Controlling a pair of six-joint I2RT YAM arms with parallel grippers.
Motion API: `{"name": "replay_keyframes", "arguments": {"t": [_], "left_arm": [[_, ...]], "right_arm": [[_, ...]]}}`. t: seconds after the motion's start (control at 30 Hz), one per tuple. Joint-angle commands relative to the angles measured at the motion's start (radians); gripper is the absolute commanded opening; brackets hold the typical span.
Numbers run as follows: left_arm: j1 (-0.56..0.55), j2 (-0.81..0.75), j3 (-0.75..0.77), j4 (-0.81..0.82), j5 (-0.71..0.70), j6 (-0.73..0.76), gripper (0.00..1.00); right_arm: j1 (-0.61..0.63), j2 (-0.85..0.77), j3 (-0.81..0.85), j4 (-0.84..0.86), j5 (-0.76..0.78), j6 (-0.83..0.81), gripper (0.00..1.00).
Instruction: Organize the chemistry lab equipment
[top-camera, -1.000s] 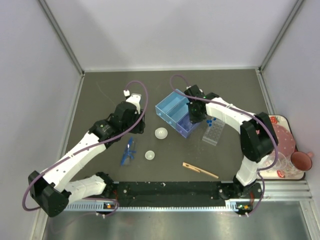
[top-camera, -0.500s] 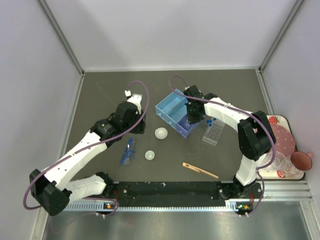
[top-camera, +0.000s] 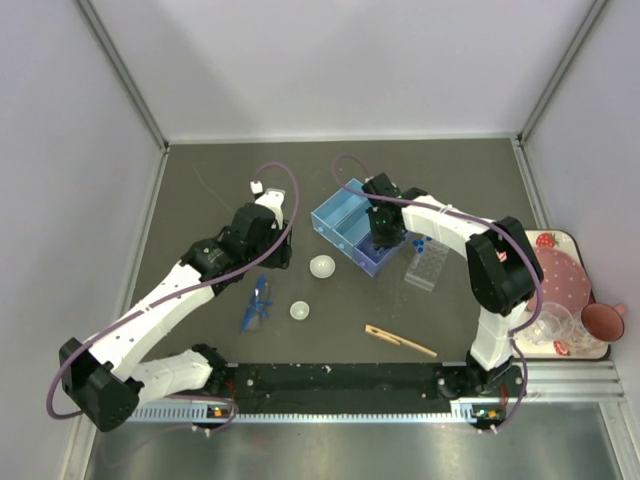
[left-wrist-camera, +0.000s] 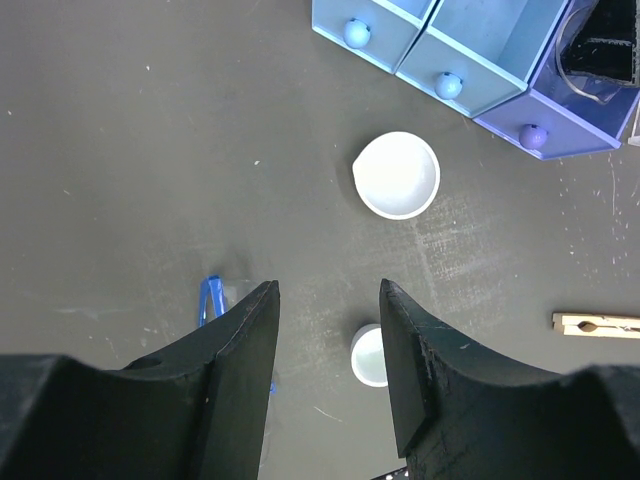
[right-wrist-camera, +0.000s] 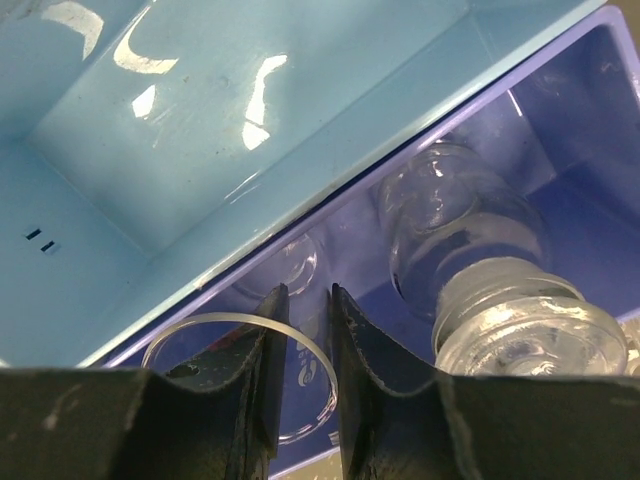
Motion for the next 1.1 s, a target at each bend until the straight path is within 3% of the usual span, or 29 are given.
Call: {"name": "replay_keyframes", "arguments": {"t": [0.0, 0.67, 1.07], "left_arm": [[0.006, -0.006, -0.008, 0.039, 0.005, 0.008, 0.5], [0.007, -0.021, -0.012, 0.039, 0.015, 0.003, 0.5], [0.018, -0.064, 0.0, 0.005, -0.077, -0.012, 0.52]], "right_arm": [[0.02, -0.02, 0.065, -0.034, 0.049, -0.017, 0.24], [0.102, -0.218, 0.191, -0.223, 0.202, -0.043, 0.27], [0.301, -0.258, 0.154, -0.176, 0.063, 0.021, 0.29]]}}
